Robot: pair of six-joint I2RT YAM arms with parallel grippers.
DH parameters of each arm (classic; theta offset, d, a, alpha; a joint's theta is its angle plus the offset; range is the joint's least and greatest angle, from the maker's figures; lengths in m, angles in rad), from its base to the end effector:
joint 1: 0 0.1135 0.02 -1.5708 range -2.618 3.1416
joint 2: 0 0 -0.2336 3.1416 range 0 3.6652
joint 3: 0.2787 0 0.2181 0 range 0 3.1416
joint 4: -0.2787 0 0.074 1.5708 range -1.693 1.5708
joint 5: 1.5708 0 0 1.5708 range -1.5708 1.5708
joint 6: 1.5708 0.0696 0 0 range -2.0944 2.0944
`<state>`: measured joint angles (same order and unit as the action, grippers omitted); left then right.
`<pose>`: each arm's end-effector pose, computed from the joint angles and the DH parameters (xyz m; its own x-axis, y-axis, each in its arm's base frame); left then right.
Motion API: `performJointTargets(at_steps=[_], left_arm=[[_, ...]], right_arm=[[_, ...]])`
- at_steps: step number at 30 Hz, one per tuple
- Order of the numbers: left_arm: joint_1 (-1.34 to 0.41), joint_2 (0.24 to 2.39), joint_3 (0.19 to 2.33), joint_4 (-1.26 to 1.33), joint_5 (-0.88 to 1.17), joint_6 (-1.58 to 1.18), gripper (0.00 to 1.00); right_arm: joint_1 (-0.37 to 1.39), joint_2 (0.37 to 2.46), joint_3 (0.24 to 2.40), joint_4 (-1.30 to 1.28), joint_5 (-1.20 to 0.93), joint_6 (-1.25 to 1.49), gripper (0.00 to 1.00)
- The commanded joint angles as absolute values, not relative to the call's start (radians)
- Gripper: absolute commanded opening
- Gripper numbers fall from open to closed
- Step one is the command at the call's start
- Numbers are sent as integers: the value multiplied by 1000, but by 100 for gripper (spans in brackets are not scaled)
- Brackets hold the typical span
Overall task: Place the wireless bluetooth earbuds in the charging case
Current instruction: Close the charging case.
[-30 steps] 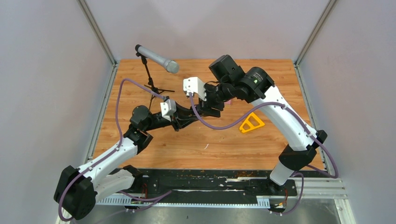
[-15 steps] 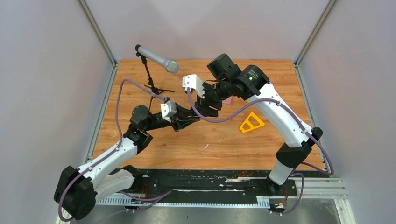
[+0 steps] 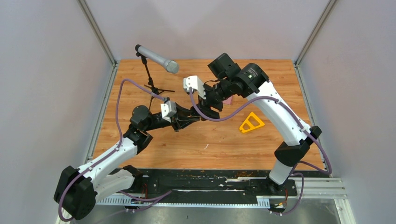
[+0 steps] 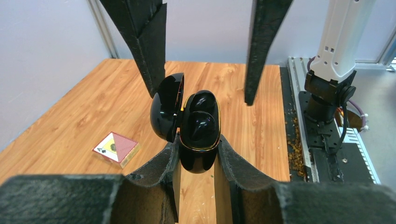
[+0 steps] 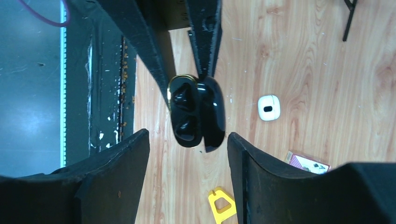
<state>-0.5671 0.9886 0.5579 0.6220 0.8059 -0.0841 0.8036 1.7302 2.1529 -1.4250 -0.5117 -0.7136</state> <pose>0.1646 -0.1644 0.2988 0.0784 -0.1189 -0.9898 0.9794 0.1943 0.0542 0.1811 0.2369 0.3714 0.0884 -0.7306 -0.6771 -0.9957 -0.0830 -0.0404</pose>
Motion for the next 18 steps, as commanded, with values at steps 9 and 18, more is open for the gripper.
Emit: performJointTargets(at_steps=[9,18], left_arm=[[-566,994,573,646,690,-175,0],[-565,1019,542,572,696,-146,0]], right_arm=[[812,1697,2182,-1467,-618,-772,62],[792,1589,1975,-1355,-319,-715,61]])
